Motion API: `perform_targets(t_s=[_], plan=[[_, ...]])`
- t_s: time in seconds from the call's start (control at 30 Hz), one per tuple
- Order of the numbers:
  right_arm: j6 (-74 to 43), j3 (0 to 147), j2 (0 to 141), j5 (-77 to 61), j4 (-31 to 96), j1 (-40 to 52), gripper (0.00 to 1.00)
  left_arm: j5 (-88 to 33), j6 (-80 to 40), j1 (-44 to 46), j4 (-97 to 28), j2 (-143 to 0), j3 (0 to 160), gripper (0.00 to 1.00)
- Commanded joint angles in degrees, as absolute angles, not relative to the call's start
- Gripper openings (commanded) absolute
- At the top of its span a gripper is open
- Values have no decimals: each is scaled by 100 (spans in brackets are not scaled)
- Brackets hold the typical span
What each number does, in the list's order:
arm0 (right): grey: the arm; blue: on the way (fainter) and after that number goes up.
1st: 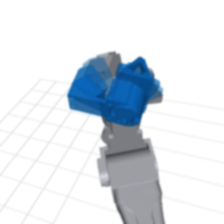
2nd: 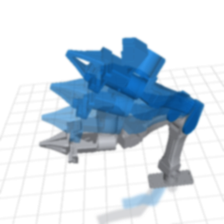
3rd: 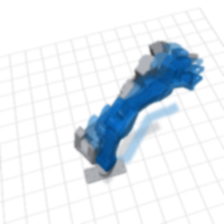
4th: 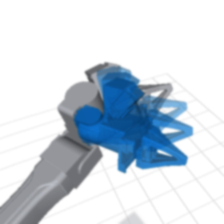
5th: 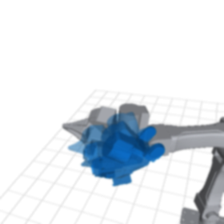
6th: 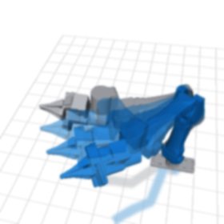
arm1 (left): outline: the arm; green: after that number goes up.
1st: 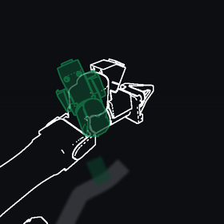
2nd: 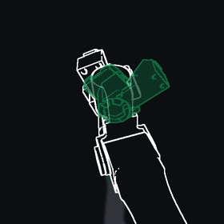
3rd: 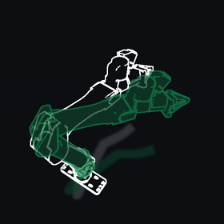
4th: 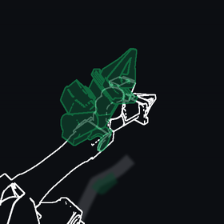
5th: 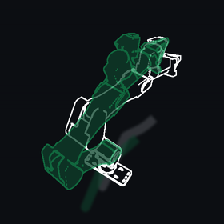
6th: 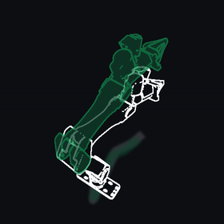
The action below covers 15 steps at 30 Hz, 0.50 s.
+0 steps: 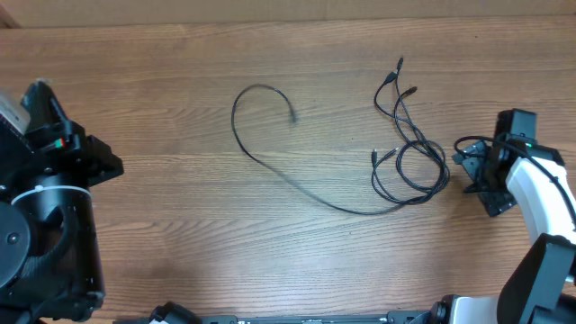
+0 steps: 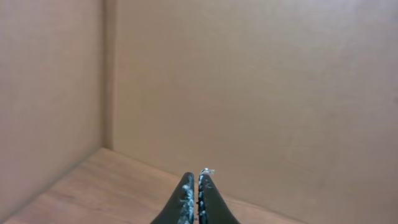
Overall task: Untangle cables
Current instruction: 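Pull the left gripper far left, stretching one cable out of the pile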
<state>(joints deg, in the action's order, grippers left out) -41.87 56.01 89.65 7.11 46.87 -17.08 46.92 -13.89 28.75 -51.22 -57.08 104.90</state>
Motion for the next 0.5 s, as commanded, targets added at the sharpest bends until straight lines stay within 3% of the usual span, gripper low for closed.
perform_targets(t_s=[0.0,0.13,0.27,0.33,0.47], plan=[[-3649,5588,8967,62,4525,-1765,100,4906,-1444,2840,-5264,-5778,10560,13],[-2775,5588,8967,-1094,4307,-1697,100,3734,-2353,2840,-5913,-5957,10547,38],[-2755,5588,8967,-1144,4274,-1673,100,2128,-3581,2842,-6785,-6464,10477,74],[-2753,5588,8967,-1144,4248,-1673,100,1470,-4219,2842,-7183,-6873,10370,80],[-2753,5588,8967,-1144,4211,-1673,100,816,-4936,2853,-7804,-7808,10322,79]])
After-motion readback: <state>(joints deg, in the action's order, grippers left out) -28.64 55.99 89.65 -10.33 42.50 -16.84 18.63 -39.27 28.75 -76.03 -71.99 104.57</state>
